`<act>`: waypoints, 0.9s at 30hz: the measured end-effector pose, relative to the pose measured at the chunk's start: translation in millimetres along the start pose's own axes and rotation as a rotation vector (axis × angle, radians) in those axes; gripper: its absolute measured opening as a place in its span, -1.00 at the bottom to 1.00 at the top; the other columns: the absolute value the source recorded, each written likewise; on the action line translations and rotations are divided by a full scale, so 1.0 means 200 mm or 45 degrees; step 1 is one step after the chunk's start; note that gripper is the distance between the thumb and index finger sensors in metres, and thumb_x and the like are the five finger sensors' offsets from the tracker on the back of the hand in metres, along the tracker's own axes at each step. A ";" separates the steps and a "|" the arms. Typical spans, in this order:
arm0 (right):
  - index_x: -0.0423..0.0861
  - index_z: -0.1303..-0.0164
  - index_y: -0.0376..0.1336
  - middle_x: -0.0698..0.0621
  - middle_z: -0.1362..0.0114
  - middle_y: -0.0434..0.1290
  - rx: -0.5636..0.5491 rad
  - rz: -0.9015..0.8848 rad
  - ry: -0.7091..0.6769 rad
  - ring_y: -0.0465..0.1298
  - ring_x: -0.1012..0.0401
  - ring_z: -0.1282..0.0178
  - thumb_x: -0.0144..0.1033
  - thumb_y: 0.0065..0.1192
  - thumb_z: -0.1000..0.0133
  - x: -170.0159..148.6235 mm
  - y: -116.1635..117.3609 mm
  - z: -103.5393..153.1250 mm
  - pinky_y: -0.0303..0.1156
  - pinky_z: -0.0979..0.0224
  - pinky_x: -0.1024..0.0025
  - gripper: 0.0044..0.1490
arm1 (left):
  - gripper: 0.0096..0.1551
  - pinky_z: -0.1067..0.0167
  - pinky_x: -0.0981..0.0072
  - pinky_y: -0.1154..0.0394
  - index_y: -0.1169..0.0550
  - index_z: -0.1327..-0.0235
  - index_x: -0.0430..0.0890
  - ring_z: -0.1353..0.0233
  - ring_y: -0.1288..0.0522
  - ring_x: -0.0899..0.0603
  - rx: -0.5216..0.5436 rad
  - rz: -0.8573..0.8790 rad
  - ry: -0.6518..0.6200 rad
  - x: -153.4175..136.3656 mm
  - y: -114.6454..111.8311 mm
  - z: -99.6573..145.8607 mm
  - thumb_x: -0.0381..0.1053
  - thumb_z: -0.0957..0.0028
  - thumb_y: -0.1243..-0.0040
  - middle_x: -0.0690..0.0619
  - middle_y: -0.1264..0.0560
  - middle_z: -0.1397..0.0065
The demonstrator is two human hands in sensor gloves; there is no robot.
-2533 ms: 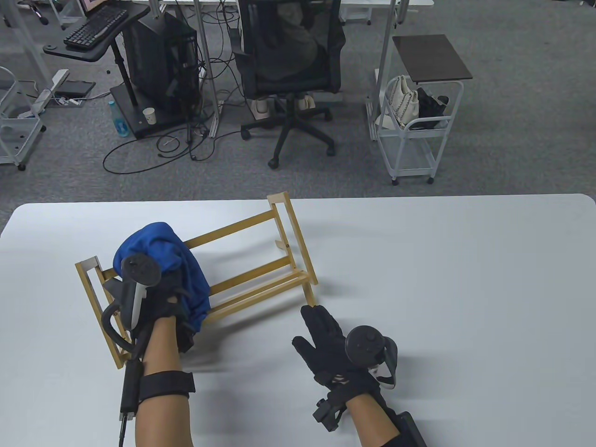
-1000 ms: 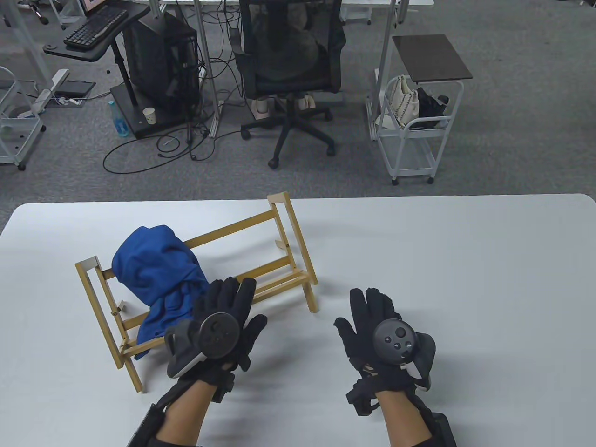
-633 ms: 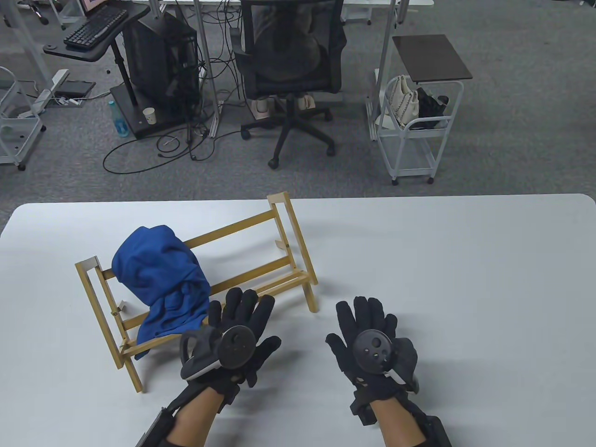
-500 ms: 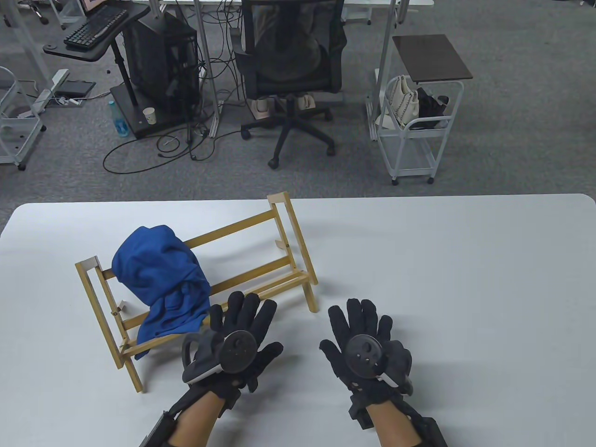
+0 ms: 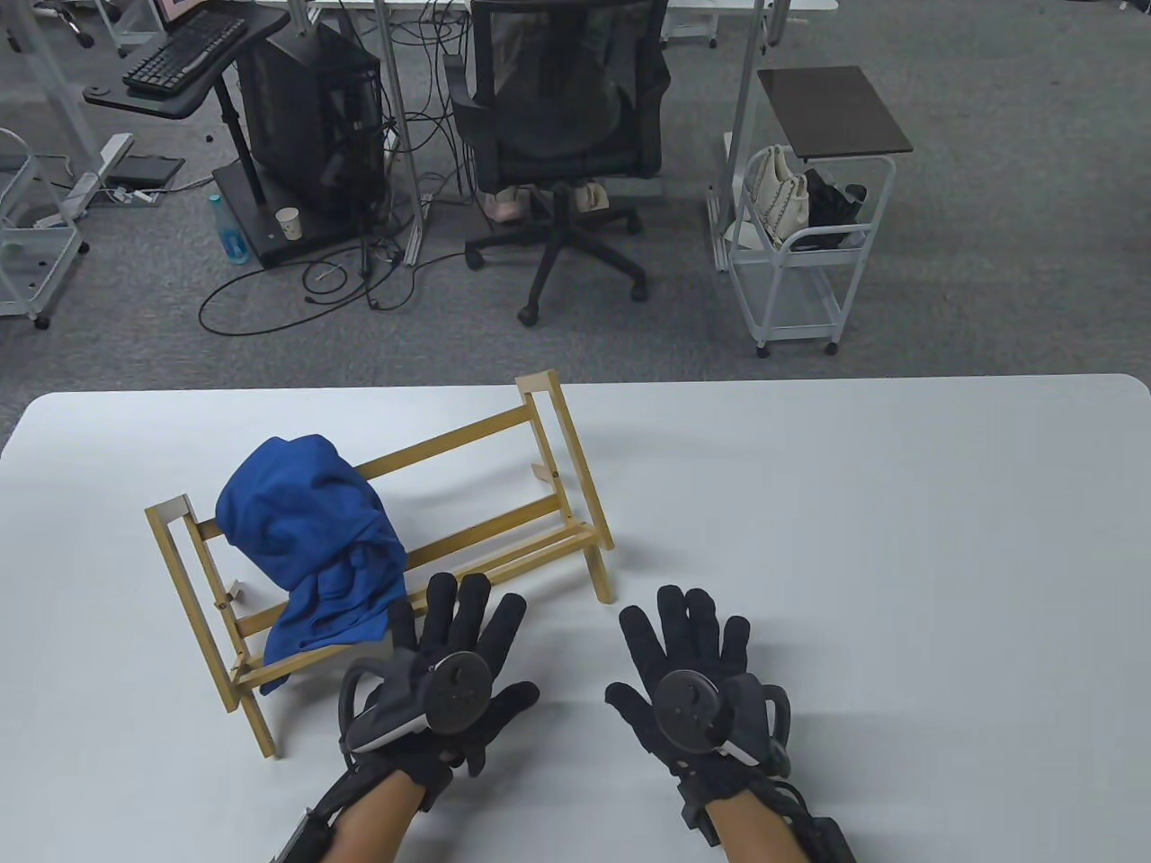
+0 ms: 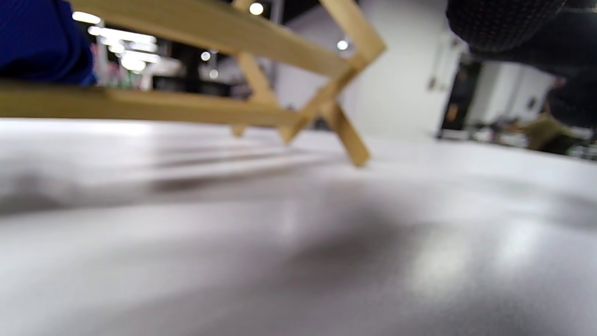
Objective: Hang t-shirt on book rack
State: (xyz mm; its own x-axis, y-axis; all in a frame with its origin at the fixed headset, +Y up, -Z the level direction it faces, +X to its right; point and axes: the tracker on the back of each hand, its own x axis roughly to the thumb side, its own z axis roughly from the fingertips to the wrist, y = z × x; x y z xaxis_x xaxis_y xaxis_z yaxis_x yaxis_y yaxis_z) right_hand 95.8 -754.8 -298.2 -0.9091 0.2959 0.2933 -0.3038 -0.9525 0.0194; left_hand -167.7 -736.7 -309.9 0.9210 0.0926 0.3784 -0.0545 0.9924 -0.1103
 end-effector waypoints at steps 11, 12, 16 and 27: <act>0.19 -0.74 -0.24 -0.14 -0.74 -0.40 -0.012 -0.040 0.010 -0.48 -0.11 -0.68 0.22 0.12 -0.26 -0.02 0.00 0.00 -0.51 -0.49 -0.30 -0.02 | 0.06 -0.36 -0.43 0.41 0.32 -0.64 0.29 -0.70 0.43 -0.38 -0.013 0.028 -0.001 0.00 0.00 -0.01 0.62 -0.15 0.15 -0.12 0.38 -0.79; 0.19 -0.74 -0.24 -0.14 -0.74 -0.40 -0.005 -0.043 0.013 -0.48 -0.11 -0.68 0.22 0.12 -0.26 -0.02 0.00 0.00 -0.51 -0.49 -0.30 -0.02 | 0.06 -0.36 -0.43 0.41 0.32 -0.64 0.29 -0.70 0.43 -0.37 0.000 0.032 -0.005 0.00 0.00 -0.01 0.62 -0.15 0.14 -0.12 0.37 -0.79; 0.19 -0.74 -0.24 -0.15 -0.74 -0.40 0.001 -0.046 0.017 -0.48 -0.11 -0.68 0.22 0.12 -0.26 -0.02 0.00 0.01 -0.51 -0.49 -0.30 -0.03 | 0.06 -0.36 -0.43 0.41 0.32 -0.64 0.28 -0.70 0.43 -0.37 -0.013 0.036 -0.002 0.00 -0.01 -0.01 0.62 -0.15 0.14 -0.13 0.37 -0.79; 0.19 -0.75 -0.23 -0.15 -0.75 -0.39 0.013 -0.066 0.015 -0.48 -0.12 -0.68 0.21 0.13 -0.27 -0.02 0.00 0.01 -0.51 -0.48 -0.31 -0.03 | 0.06 -0.37 -0.43 0.39 0.30 -0.65 0.28 -0.71 0.41 -0.37 -0.009 0.043 0.004 -0.01 -0.01 -0.01 0.61 -0.15 0.13 -0.13 0.36 -0.79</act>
State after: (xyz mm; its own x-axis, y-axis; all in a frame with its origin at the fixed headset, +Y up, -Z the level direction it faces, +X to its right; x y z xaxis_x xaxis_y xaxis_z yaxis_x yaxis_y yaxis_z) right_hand 100.6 -755.4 -298.1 -0.8956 0.3453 0.2805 -0.3473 -0.9367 0.0443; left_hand -168.6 -738.3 -312.9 0.9199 0.1254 0.3715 -0.0826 0.9882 -0.1292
